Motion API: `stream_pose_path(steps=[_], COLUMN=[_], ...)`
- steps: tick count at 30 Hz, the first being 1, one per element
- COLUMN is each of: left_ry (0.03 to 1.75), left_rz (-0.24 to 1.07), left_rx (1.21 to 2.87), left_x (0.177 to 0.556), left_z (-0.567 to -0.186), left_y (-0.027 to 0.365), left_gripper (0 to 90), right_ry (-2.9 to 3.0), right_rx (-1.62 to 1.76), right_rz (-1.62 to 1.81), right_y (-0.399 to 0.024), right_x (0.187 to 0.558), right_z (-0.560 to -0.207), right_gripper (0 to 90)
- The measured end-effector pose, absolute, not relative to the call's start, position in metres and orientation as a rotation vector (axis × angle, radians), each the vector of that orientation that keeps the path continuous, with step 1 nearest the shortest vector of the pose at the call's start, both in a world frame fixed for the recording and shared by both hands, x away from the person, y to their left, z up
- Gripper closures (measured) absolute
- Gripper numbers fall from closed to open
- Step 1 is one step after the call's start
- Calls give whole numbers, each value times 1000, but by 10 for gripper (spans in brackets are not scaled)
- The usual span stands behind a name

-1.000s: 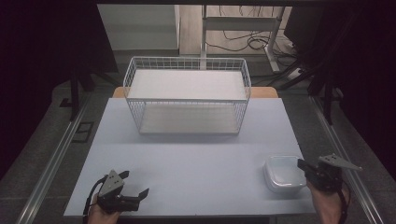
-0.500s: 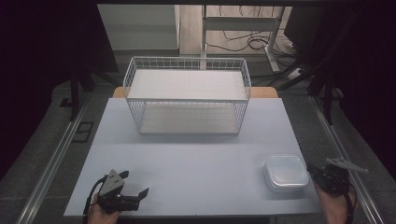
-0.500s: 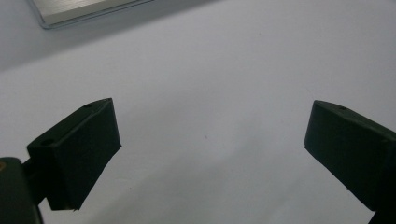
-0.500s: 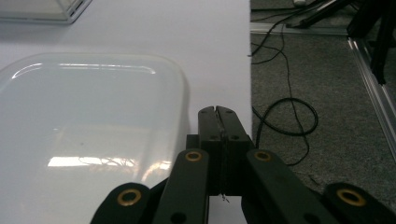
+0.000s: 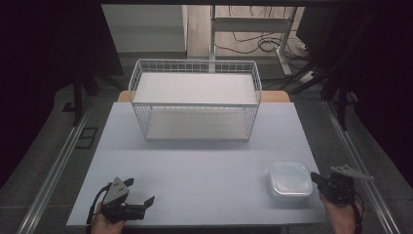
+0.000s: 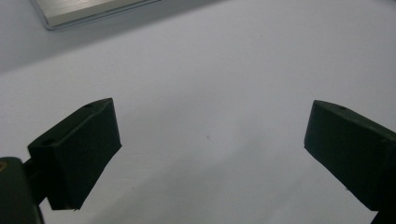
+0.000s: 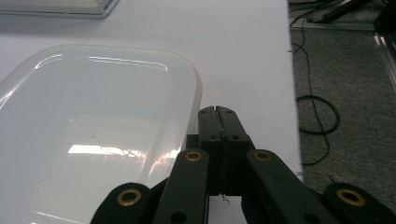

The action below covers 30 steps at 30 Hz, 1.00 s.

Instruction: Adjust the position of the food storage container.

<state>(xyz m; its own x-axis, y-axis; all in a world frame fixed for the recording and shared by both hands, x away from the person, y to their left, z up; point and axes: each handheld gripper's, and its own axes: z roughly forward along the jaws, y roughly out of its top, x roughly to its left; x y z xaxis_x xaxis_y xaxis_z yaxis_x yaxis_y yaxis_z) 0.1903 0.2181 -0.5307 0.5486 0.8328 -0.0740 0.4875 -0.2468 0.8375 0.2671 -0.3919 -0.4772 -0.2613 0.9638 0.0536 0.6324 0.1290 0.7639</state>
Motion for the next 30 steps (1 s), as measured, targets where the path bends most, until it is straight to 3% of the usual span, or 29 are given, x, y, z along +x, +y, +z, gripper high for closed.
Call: stream_pose_path(steps=[30], left_ry=[1073], left_rz=[492], left_rx=[1900], left_x=[190], left_z=[-530], left_y=[218], left_gripper=[32], right_ry=[2195], right_rx=[1365], right_rz=[1008], right_y=[-315], right_x=[260], right_z=[-477], right_gripper=[895])
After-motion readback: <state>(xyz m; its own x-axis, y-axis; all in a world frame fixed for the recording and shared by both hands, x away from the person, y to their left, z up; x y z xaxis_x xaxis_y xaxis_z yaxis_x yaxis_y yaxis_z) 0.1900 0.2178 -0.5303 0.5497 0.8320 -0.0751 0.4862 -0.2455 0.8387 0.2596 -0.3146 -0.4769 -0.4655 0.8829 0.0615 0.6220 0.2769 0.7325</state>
